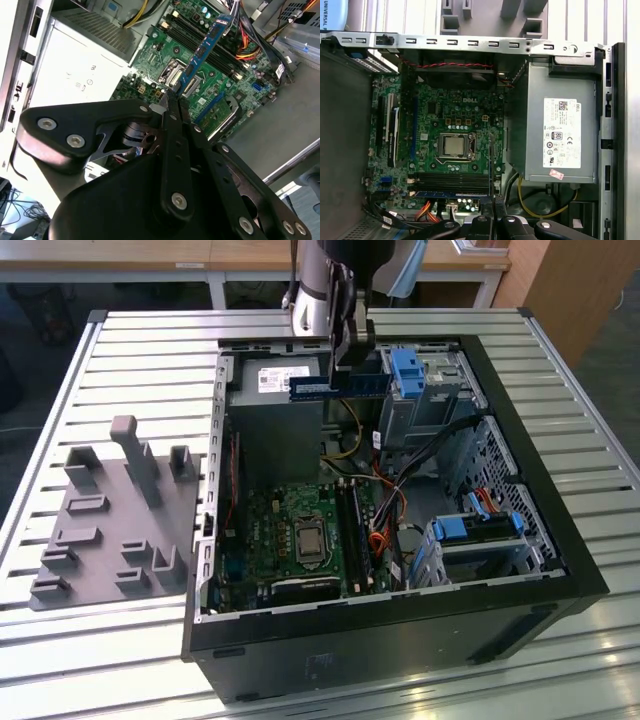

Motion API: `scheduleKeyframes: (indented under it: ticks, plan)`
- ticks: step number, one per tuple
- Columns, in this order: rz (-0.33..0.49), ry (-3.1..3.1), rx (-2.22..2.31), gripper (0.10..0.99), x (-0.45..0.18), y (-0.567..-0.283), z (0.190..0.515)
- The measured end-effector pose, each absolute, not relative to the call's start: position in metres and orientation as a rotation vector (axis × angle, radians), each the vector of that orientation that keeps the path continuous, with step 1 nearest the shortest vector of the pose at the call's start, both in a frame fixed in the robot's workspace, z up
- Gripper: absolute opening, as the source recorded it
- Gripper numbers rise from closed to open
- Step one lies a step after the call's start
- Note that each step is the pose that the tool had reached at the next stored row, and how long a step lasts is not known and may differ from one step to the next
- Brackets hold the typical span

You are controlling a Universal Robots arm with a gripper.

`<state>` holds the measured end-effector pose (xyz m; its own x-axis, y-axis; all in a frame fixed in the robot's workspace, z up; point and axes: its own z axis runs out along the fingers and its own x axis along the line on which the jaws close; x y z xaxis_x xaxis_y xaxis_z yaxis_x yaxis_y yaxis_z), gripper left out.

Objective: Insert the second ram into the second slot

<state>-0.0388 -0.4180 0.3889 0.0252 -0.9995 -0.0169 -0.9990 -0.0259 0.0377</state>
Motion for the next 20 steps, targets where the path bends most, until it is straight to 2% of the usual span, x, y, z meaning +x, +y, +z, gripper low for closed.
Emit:
scheduleKeyframes:
  ticks: [20]
  plan:
    - [-0.060, -2.182, 2.238, 0.129, -0.039, -0.430, 0.389]
